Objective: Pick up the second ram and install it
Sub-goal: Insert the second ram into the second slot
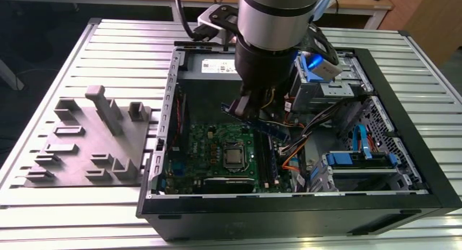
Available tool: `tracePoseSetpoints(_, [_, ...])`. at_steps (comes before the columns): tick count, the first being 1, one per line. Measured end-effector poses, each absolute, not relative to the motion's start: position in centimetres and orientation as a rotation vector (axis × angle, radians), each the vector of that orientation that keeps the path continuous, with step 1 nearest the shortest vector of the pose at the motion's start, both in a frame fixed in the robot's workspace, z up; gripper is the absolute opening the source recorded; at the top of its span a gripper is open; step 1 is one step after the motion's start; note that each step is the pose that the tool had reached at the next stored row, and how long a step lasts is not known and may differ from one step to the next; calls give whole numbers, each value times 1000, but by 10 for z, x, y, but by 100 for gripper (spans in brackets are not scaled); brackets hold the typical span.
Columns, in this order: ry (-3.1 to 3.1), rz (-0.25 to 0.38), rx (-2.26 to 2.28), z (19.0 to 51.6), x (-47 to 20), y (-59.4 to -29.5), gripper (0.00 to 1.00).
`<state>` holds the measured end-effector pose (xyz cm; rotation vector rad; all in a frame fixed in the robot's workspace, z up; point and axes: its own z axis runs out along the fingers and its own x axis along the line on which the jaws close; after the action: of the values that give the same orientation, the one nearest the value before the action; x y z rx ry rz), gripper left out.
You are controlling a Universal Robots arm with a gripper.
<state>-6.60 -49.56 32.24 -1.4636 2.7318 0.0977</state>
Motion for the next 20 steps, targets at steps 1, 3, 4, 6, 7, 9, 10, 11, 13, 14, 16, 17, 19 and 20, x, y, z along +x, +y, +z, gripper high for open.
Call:
tracePoseSetpoints(1, [2739, 97, -1450, 322, -66, -496, 8])
tracePoseSetpoints(3, [2752, 97, -1424, 322, -66, -496, 8])
tracePoseSetpoints(4, [2758, 96, -1411, 322, -66, -496, 8])
tracePoseSetpoints(6, [2772, 96, -1383, 322, -66, -496, 8])
tracePoseSetpoints(7, [2778, 95, -1369, 322, -66, -496, 8])
tracePoseSetpoints(9, [2791, 94, -1342, 322, -66, -496, 8])
tracePoseSetpoints(10, [2798, 94, -1327, 322, -66, -496, 8])
tracePoseSetpoints(11, [2804, 93, -1313, 322, -66, -496, 8])
tracePoseSetpoints(13, [2817, 93, -1283, 322, -66, -496, 8])
tracePoseSetpoints(14, [2823, 92, -1269, 322, -66, -496, 8])
tracePoseSetpoints(16, [2851, 90, -1202, 322, -66, -496, 8])
tracePoseSetpoints(17, [2857, 89, -1187, 322, -66, -496, 8])
tracePoseSetpoints(19, [2870, 88, -1155, 322, -66, -496, 8])
tracePoseSetpoints(20, [2876, 87, -1138, 322, -66, -496, 8])
